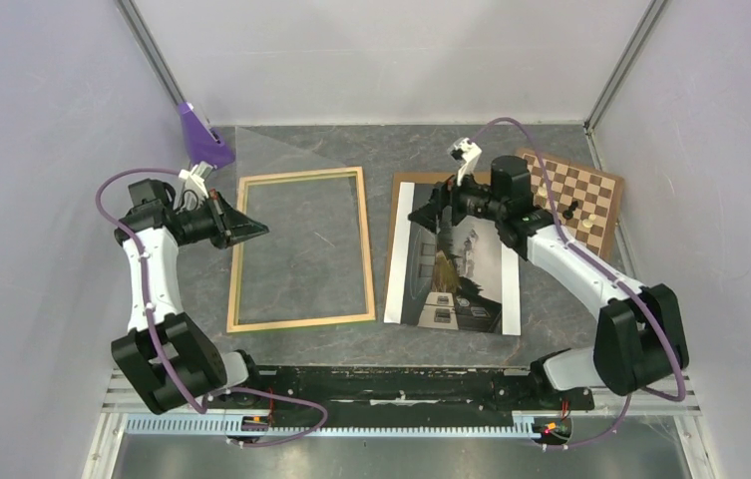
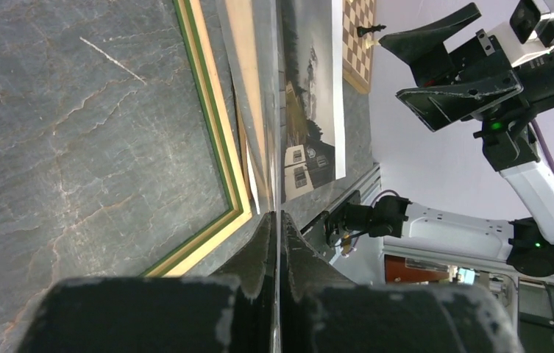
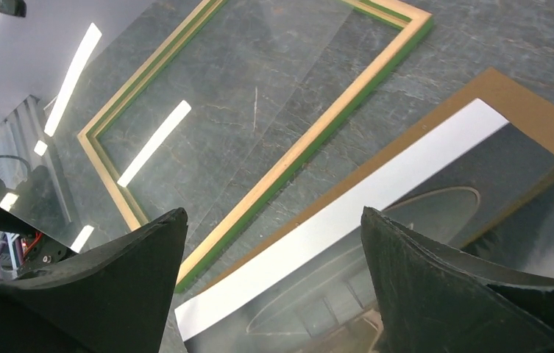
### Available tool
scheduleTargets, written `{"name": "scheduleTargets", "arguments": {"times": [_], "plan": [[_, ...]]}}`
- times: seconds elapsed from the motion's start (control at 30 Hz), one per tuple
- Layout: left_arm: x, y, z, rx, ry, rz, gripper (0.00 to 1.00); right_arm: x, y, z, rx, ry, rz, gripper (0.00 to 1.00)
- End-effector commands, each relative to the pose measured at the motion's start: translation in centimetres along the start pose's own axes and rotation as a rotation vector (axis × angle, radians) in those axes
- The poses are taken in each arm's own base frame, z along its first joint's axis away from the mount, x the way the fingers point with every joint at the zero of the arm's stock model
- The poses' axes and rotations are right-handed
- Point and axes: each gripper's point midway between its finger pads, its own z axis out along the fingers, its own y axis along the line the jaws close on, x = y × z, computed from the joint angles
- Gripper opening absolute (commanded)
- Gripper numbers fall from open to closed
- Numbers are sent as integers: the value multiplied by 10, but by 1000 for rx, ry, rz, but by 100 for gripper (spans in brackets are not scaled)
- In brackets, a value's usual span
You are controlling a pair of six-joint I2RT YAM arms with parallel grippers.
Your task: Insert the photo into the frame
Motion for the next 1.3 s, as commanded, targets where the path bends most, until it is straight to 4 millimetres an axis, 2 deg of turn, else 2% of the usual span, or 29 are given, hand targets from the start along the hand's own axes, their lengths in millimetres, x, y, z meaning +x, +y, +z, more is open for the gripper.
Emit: {"name": "scheduleTargets", "arguments": {"times": [0.0,0.27,0.47,0.7,1.03,1.27], "plan": [[-7,-6,-8,21,11,53,2,-21,7,21,12,-29,-96,90],[-18,5,-7,6,46,66,2,-5,9,60,92,21,-149,85],[-28,13,-2,30,54,37,2,6,9,76,111,40,-167,84],[-37,25,5,32,39,23,2,22,6,80,103,64,-150,83],[-52,30,11,63,12,7,2,45,2,82,103,101,-139,85],[-57,38,17,72,9,-6,2,54,-1,83,110,120,-151,87]]}}
